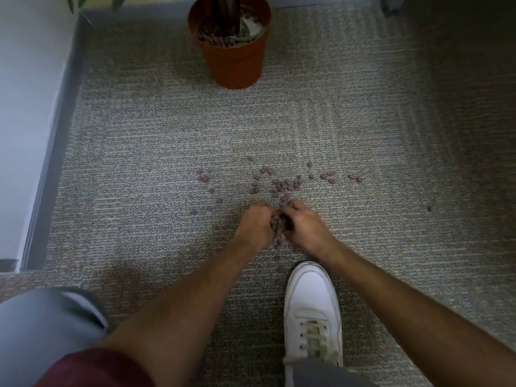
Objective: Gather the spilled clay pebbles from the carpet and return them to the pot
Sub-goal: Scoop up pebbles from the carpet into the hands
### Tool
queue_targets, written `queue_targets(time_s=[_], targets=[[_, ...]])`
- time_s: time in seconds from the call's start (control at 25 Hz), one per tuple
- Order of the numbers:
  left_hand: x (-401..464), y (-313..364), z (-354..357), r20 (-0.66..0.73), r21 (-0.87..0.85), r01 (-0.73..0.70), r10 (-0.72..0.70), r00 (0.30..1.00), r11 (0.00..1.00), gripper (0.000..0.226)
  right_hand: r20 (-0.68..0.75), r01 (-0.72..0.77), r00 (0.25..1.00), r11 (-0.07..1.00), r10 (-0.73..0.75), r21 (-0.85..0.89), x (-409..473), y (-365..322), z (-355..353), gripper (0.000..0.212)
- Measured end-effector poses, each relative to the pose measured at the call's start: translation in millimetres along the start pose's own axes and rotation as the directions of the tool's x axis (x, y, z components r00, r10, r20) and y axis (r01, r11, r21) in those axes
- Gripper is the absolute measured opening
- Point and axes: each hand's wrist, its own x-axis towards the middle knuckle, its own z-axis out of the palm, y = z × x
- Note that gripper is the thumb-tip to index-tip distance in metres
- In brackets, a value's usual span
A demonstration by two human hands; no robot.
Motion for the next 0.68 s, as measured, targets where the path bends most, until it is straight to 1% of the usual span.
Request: queue_targets(time_s=[0.16, 0.28, 0.4, 0.48, 0.56, 0.6, 0.64, 0.68], targets=[[4, -2, 0, -0.02, -0.025, 0.048, -0.048, 0.999, 0.999, 0.014, -0.006, -0.013, 1.0, 1.0, 0.013, -0.001, 1, -3, -4, 0.033], [9, -6, 0, -0.008, -0.205, 0.102, -0.106, 0.994, 0.973, 0.008, -0.047, -0.054, 0.997, 0.991, 0.06, 0.12, 3, -7, -7, 0.02], [9, -9, -3, 0.01, -0.398, 0.152, -0.162, 0.987, 0.905, 0.007, 0.005, -0.141, 0.99, 0.964, 0.143, 0.226, 11, -11, -8, 0.026], [8, -12, -3, 0.011, -0.469, 0.175, -0.193, 0.981, 0.866, 0.009, 0.092, -0.241, 0.97, 0.882, 0.223, 0.405, 17, -11, -7, 0.029], [8, -14, -4, 0.027, -0.531, 0.219, -0.242, 0.97, 0.819, 0.016, 0.166, -0.316, 0.948, 0.731, 0.272, 0.605, 21, -11, -7, 0.033], [9, -14, -4, 0.055, -0.607, 0.25, -0.275, 0.96, 0.755, 0.018, 0.18, -0.329, 0.941, 0.653, 0.286, 0.682, 22, -11, -7, 0.034], [10, -12, -6, 0.098, -0.714, 0.286, -0.314, 0.944, 0.639, 0.02, 0.189, -0.325, 0.94, 0.576, 0.285, 0.75, 23, -11, -7, 0.034], [11, -11, -8, 0.157, -0.822, 0.32, -0.354, 0.922, 0.471, 0.022, 0.197, -0.313, 0.942, 0.503, 0.27, 0.806, 25, -12, -8, 0.034]])
